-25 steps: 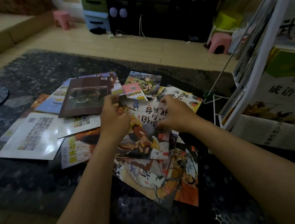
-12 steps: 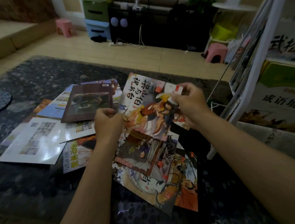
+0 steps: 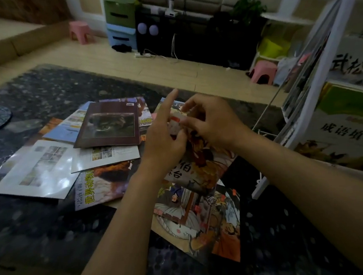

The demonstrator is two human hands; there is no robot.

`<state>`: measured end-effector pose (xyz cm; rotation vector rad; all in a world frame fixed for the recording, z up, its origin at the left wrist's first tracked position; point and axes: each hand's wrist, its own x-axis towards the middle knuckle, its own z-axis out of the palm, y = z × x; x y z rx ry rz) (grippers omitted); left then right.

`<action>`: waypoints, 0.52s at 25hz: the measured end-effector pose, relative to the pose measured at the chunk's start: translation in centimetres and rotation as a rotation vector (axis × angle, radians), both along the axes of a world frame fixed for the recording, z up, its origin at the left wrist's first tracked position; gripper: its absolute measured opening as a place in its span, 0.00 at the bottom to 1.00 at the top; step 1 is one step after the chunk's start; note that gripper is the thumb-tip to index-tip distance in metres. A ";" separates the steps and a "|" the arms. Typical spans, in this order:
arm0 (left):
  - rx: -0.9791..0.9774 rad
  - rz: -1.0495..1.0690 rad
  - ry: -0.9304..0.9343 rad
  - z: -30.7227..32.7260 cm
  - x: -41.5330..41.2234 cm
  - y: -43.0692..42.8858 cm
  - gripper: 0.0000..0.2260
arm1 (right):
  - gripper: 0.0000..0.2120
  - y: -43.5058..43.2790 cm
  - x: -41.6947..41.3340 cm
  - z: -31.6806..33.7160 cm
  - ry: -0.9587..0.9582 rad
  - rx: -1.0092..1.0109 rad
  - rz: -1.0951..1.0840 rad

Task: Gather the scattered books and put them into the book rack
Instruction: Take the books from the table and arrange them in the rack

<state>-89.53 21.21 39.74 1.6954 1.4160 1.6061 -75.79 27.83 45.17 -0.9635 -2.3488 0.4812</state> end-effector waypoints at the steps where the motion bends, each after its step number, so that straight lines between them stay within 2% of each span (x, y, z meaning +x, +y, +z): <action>1: -0.003 0.015 0.004 0.0 -0.4 0.0 0.33 | 0.12 -0.2 0.3 0.0 -0.048 0.000 0.006; 3: -0.002 0.054 -0.009 -0.1 -1.0 0.0 0.27 | 0.15 -0.4 1.6 0.3 -0.245 0.011 -0.008; 5: 0.009 0.100 -0.023 0.5 -0.6 0.0 0.19 | 0.20 -0.8 3.4 1.3 -0.511 0.097 -0.059; 6: 0.024 0.106 -0.022 1.0 -0.1 0.0 0.17 | 0.21 -1.1 4.3 1.9 -0.582 0.136 -0.086; 13: 0.136 0.095 0.115 6.0 4.4 -1.5 0.14 | 0.17 -4.0 11.2 9.6 -0.512 0.211 -0.120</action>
